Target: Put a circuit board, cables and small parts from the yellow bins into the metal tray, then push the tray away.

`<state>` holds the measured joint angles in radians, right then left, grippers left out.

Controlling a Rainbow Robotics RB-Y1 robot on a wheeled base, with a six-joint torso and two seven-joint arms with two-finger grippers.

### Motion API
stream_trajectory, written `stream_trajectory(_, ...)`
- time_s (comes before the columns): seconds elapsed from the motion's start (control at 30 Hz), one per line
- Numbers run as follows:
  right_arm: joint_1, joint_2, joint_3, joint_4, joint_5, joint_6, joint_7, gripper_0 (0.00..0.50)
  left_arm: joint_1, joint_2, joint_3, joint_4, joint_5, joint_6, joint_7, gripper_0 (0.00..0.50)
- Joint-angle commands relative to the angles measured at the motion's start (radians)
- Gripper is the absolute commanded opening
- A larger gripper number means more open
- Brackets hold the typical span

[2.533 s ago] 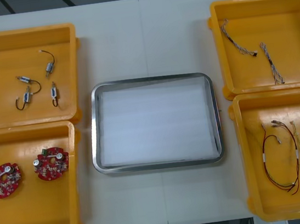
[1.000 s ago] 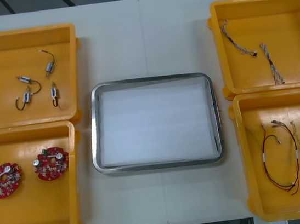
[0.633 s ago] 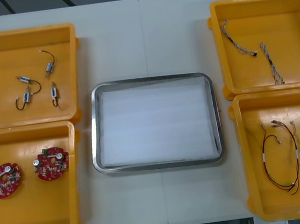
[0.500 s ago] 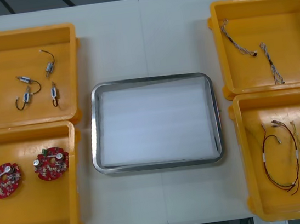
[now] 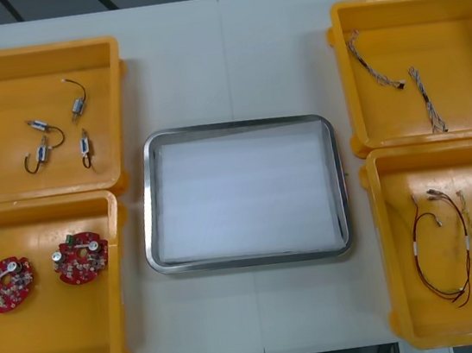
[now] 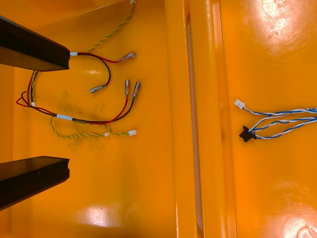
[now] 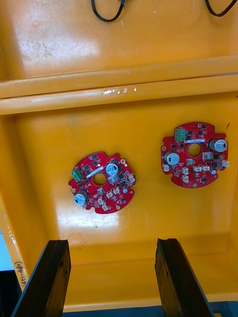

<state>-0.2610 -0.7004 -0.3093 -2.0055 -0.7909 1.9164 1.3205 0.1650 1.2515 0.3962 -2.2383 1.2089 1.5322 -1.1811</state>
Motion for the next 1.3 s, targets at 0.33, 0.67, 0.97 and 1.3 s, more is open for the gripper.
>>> stream_trajectory(0.33, 0.013, -0.042, 0.012, -0.01, -0.007, 0.003, -0.023, 0.5, -0.001, -0.006, 0.013, -0.02, -0.009, -0.007, 0.097, 0.5)
stream_trajectory(0.67, 0.086, -0.034, 0.039, -0.024, -0.03, 0.003, -0.035, 0.5, 0.019, 0.014, -0.003, -0.012, -0.019, 0.089, -0.172, 0.5)
stream_trajectory(0.97, 0.194, -0.034, 0.067, -0.042, -0.057, -0.008, -0.037, 0.5, 0.018, 0.035, -0.002, -0.012, -0.026, 0.083, -0.219, 0.5)
stream_trajectory(1.3, 0.267, -0.034, 0.133, -0.055, -0.034, -0.132, -0.041, 0.5, -0.001, 0.035, -0.003, 0.011, -0.014, 0.078, -0.189, 0.5)
